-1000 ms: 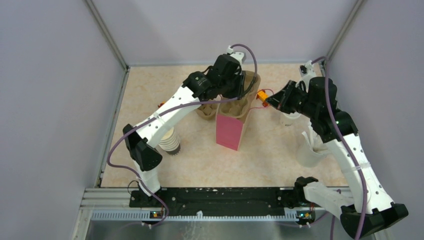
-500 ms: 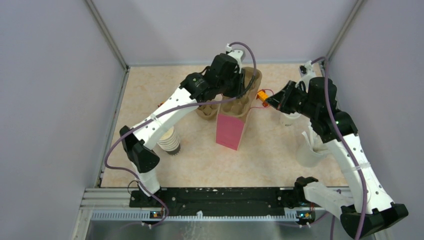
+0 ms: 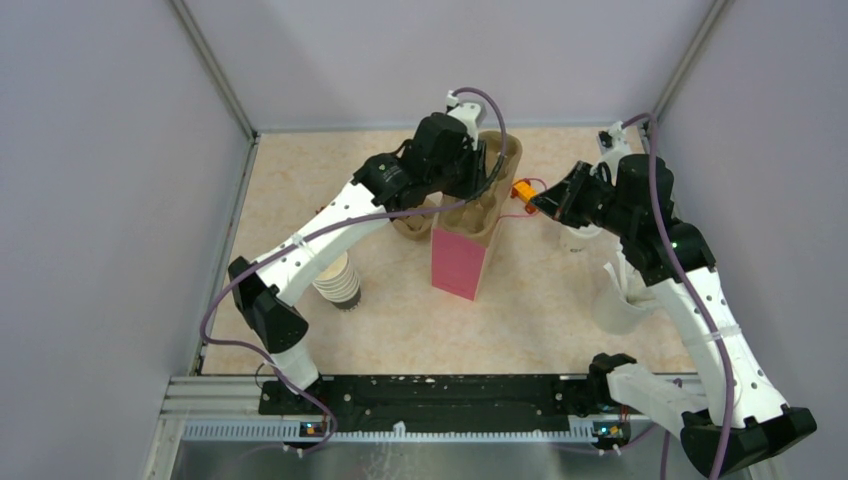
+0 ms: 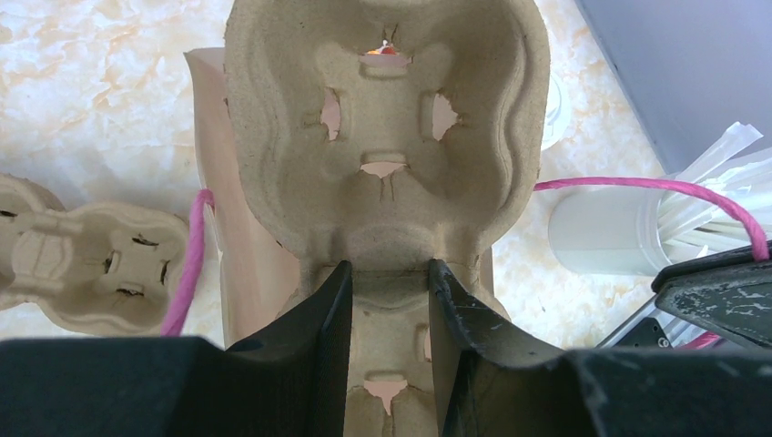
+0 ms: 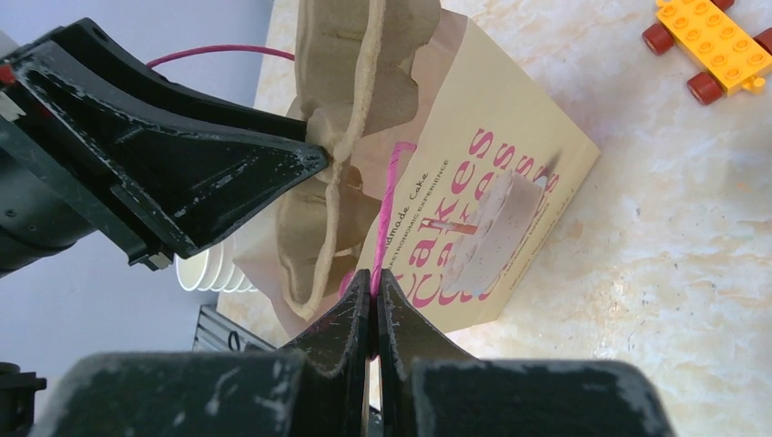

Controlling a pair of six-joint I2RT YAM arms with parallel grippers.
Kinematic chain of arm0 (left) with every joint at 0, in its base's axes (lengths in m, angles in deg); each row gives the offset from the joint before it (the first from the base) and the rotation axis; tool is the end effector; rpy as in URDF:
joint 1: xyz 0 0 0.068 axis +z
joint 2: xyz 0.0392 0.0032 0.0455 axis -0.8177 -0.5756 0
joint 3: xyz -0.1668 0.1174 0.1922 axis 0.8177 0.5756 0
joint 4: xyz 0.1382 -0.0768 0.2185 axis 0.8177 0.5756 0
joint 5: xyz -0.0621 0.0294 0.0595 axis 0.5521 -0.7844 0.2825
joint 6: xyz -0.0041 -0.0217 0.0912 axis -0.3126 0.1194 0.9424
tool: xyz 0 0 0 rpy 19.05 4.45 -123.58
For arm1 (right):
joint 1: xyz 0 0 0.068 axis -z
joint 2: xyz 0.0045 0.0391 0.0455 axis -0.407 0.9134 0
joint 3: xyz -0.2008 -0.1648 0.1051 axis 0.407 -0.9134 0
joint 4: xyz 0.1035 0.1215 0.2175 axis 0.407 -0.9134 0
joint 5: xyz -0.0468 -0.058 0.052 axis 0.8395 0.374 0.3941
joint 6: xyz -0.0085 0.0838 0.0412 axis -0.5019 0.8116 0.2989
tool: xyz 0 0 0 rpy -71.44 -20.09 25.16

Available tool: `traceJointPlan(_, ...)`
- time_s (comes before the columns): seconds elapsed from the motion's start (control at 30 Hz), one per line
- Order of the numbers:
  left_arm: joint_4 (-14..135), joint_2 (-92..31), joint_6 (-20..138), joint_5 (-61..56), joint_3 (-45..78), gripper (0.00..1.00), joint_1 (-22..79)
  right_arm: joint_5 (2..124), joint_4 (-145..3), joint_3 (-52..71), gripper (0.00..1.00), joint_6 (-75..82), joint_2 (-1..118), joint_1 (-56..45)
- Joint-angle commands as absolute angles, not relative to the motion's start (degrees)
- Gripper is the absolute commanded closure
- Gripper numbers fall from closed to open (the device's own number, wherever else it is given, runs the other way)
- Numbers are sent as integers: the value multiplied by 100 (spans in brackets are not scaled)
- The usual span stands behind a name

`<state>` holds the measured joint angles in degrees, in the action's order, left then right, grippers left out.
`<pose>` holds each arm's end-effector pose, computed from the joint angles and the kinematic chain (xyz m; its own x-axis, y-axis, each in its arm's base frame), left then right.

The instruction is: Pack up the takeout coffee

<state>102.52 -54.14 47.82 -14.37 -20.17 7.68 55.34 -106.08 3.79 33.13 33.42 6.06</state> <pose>0.3033 -0.3195 0.4040 -0.5870 0.0548 -0.8078 0.5046 0.8050 -0.3120 0.2261 0.0973 0.3976 -0.6102 0.4032 -0.6820 -0.2138 0.7451 0.6318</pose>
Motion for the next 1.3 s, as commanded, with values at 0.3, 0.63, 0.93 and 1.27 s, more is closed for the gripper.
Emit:
traceJointPlan(0.3,10766,-5257,4888,-1428,-1896,83,792,5581,-10488,500,100,3206,3357,590)
traceJointPlan(0.63,11048,-5266,4876,-1395,-2112,84,790,5573,-10427,509,100,3191,3464,587)
traceJointPlan(0.93,11421,-5351,4783,-1384,-2176,85,789,5590,-10438,520,100,3171,3477,591)
traceJointPlan(1.27,12050,-5745,4876,-1582,-2139,82,781,5466,-10327,507,100,3148,3507,586)
